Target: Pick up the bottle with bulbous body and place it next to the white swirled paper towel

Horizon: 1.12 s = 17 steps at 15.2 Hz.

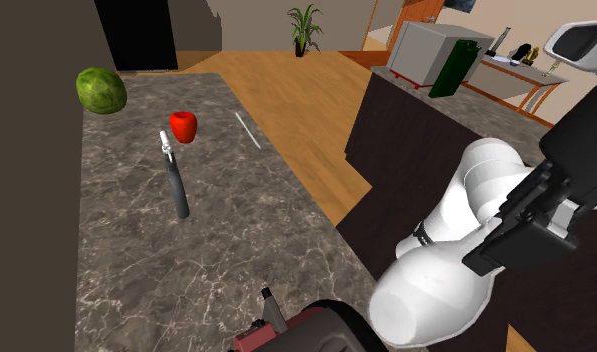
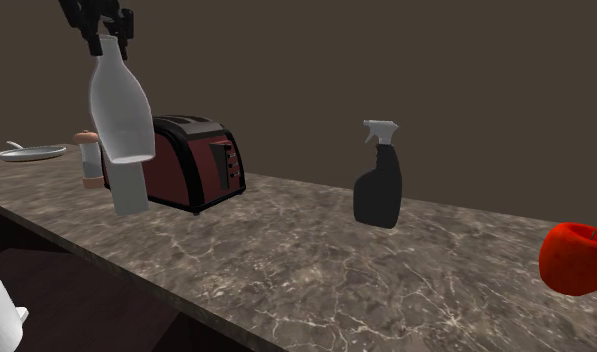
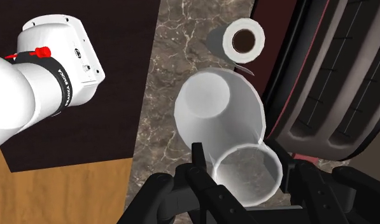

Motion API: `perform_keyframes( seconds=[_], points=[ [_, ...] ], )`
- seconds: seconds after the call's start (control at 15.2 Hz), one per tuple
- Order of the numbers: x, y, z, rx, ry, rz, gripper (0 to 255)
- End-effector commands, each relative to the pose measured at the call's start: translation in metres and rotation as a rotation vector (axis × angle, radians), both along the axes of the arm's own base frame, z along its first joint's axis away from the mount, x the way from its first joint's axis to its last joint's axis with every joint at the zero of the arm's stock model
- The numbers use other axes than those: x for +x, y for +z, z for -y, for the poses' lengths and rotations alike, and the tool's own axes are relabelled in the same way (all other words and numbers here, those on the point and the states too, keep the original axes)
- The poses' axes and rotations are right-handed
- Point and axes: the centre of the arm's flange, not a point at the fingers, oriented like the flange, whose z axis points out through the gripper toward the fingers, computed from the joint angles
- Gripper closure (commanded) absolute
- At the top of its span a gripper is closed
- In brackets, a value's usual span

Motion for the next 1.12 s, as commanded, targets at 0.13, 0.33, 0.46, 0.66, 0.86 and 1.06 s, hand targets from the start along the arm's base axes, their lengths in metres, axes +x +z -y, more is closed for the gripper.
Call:
perform_keyframes(
  seconds=[0.13, 0.33, 0.46, 0.66, 0.86, 1.06],
  points=[
    [0.0, -0.022, 0.001, 0.001, 0.0, 0.0, 255],
    [0.0, -0.038, 0.001, 0.001, 0.0, 0.0, 255],
    [0.0, -0.048, 0.001, 0.001, 0.0, 0.0, 255],
    [0.0, -0.064, 0.001, 0.001, 0.0, 0.0, 255],
    [0.0, -0.08, 0.001, 0.001, 0.0, 0.0, 255],
    [0.0, -0.096, 0.001, 0.001, 0.0, 0.0, 255]
  ],
)
